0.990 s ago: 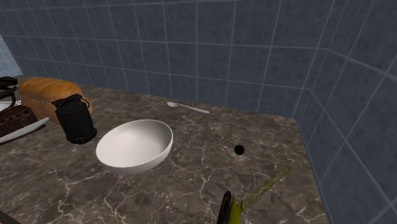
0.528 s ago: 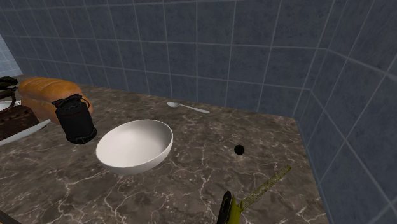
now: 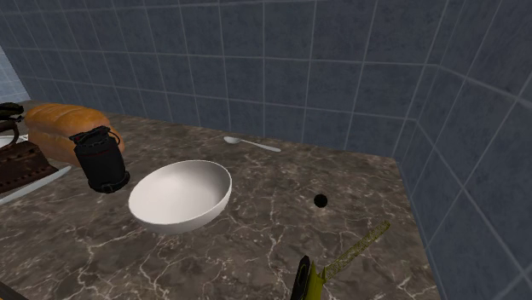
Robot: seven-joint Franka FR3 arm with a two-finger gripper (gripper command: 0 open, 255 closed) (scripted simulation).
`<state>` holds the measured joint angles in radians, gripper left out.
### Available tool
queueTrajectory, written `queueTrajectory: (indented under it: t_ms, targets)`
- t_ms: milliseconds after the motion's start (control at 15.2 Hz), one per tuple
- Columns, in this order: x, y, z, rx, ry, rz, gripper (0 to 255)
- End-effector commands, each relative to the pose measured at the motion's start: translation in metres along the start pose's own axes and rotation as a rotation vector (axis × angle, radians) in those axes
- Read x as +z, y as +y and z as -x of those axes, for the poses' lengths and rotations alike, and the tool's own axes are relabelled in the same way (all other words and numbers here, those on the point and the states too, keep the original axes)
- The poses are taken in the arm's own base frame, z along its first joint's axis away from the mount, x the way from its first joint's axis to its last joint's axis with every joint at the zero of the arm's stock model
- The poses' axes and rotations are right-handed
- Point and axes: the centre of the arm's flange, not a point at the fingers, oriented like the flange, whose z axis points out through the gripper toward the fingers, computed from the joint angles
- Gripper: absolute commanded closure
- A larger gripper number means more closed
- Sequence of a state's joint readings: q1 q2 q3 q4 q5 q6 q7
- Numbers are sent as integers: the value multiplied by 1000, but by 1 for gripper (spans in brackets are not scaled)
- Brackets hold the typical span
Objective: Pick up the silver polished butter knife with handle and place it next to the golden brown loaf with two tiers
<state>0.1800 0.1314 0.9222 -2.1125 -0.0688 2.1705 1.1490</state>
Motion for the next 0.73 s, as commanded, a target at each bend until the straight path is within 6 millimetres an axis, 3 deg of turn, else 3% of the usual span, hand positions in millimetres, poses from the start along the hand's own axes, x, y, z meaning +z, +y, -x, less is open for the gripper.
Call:
queueTrajectory:
  t_ms: [0,132,660]
  targets:
    - [-20,1,-1,0,0,0,0]
    - [-44,1,-1,0,0,0,0]
    - [-44,1,-1,0,0,0,0]
